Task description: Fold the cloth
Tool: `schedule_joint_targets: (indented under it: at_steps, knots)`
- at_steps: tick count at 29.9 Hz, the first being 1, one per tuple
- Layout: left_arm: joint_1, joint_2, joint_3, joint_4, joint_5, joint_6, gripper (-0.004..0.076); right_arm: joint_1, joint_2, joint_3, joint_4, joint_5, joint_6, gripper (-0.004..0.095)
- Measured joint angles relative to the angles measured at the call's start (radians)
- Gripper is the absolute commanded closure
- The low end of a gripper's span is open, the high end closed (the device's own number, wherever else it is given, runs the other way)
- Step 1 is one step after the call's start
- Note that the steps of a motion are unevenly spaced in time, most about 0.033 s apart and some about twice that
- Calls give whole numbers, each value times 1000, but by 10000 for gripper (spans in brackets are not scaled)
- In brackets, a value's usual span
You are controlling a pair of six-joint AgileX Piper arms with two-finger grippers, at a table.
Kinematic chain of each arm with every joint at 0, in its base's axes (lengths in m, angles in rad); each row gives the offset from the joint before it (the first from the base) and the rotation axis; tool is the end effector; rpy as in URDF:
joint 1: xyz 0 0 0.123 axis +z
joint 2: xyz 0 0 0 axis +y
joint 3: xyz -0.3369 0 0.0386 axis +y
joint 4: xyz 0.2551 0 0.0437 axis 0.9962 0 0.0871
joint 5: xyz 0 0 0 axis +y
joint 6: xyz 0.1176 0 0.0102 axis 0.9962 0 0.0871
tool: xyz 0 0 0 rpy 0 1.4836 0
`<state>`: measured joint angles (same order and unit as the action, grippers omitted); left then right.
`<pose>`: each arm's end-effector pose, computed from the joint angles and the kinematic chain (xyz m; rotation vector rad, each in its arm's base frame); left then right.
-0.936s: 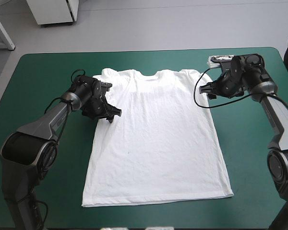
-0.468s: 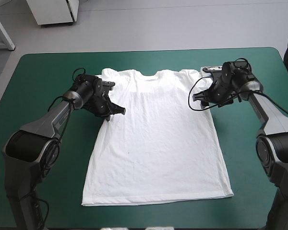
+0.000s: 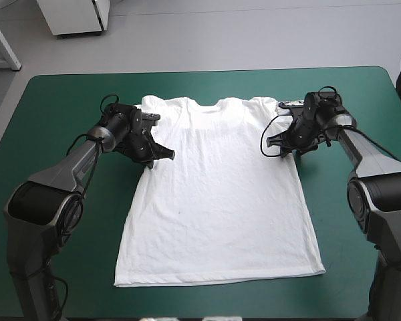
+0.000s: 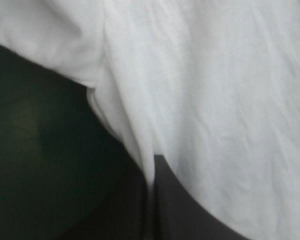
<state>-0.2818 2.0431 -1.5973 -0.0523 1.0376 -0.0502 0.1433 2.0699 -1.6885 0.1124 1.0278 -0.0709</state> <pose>0.4376 -0.1322 0.2188 0.3103 2.9589 -0.1125 0.4708 0.0794 0.2321 -0.2429 2.8823 0.1628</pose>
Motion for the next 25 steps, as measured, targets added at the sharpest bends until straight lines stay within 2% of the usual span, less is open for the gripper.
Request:
schedule_joint_targets:
  at_steps: [4,7,14,22,25]
  knots:
    - [0,0,0,-1,0,0,734,-4,10,-9,18,7,-28,822]
    - [1,1,-1,-3,0,0,734,3,16,-10,47,10,-44,927]
    - [1,1,-5,-3,-2,0,734,42,23,-12,105,0,-64,923]
    - [1,-34,-7,0,0,35,734,49,0,-8,106,0,-45,923]
    - [1,-76,8,19,3,42,734,48,-25,2,92,39,-33,923]
